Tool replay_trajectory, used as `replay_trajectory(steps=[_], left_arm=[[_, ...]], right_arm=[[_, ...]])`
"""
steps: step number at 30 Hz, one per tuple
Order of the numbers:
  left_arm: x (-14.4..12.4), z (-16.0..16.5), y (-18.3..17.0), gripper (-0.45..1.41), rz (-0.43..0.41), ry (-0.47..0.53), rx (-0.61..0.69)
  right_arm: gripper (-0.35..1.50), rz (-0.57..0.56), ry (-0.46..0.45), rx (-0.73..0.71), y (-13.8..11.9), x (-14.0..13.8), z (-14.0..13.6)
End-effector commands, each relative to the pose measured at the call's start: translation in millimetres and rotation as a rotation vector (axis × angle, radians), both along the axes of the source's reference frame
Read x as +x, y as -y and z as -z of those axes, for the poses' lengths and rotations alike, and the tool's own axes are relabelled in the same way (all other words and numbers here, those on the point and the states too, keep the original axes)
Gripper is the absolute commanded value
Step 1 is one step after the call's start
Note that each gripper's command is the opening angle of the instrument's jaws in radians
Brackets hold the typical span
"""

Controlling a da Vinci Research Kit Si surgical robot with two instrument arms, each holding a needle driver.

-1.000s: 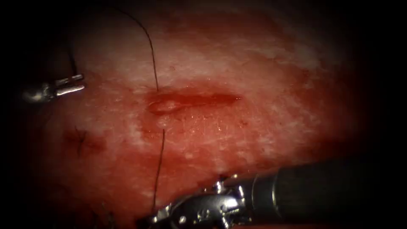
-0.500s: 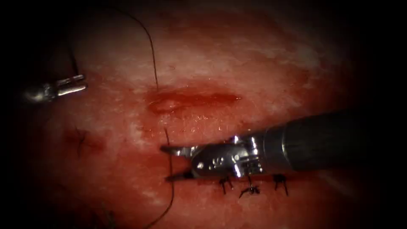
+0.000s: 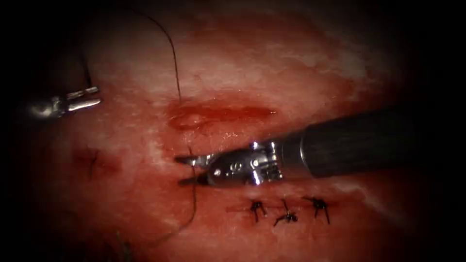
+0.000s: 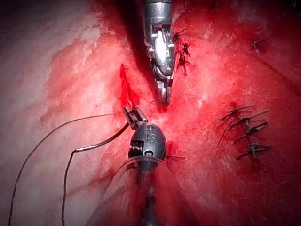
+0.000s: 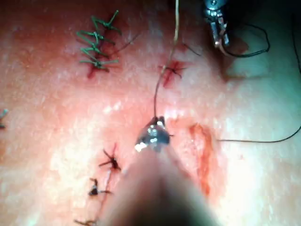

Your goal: Wound Closure

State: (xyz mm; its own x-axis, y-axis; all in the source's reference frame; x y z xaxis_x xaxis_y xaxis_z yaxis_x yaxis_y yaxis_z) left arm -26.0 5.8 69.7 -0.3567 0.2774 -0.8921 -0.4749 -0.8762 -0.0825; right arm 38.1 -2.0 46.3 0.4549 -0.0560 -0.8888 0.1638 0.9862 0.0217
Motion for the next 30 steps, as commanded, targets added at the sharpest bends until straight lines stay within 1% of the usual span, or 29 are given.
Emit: replay_trajectory(steps=[1, 3, 5, 8, 10, 11, 15, 20, 23, 24, 26, 27, 28, 30], left_arm=[[-0.4, -0.5, 0.8, -0.45, -0.001, 0.0, 0.002], [-0.4, -0.5, 0.8, -0.45, -0.001, 0.0, 0.002], [-0.4, -0.5, 0.8, -0.45, -0.001, 0.0, 0.002], [-0.3, -0.4, 0.8, -0.45, -0.001, 0.0, 0.003], [-0.3, -0.3, 0.9, -0.45, -0.002, 0.0, 0.003], [-0.2, -0.3, 0.9, -0.45, -0.002, 0.001, 0.004], [-0.2, -0.3, 0.8, -0.45, -0.002, 0.001, 0.004], [-0.1, -0.3, 0.8, -0.45, -0.003, 0.001, 0.004], [-0.1, -0.3, 0.9, -0.45, -0.003, 0.002, 0.004], [-0.1, -0.3, 0.8, -0.45, -0.003, 0.002, 0.004], [-0.1, -0.3, 0.9, -0.45, -0.003, 0.002, 0.004], [-0.1, -0.3, 0.9, -0.45, -0.003, 0.002, 0.004], [-0.1, -0.3, 0.9, -0.45, -0.003, 0.001, 0.004], [0.0, -0.3, 0.9, -0.45, -0.003, 0.002, 0.003]], right_arm=[[-0.35, 0.002, -0.002, 0.005, 0.4, 0.3, 0.1], [-0.35, 0.006, -0.001, 0.008, 0.5, 0.2, 0.6], [-0.35, 0.026, 0.017, 0.011, 1.3, 0.0, 1.5], [-0.35, 0.057, 0.008, 0.017, 3.5, -0.2, 3.4], [-0.35, 0.093, -0.003, 0.028, 4.8, -0.2, 4.5], [-0.35, 0.13, -0.023, 0.045, 5.6, -0.2, 5.2], [-0.35, 0.187, -0.036, 0.057, 7.9, 0.3, 7.6], [-0.35, 0.261, -0.072, 0.087, 9.6, 0.8, 9.5], [-0.35, 0.274, -0.082, 0.097, 9.6, 1.0, 10.0], [-0.21, 0.249, -0.086, 0.085, 9.1, 1.1, 10.0], [0.41, 0.191, -0.103, 0.071, 8.0, 0.9, 9.9], [0.81, 0.152, -0.106, 0.063, 7.2, 0.7, 9.8], [0.99, 0.118, -0.1, 0.06, 6.5, 0.5, 9.7], [1.2, 0.061, -0.084, 0.015, 5.1, -0.1, 9.3]])
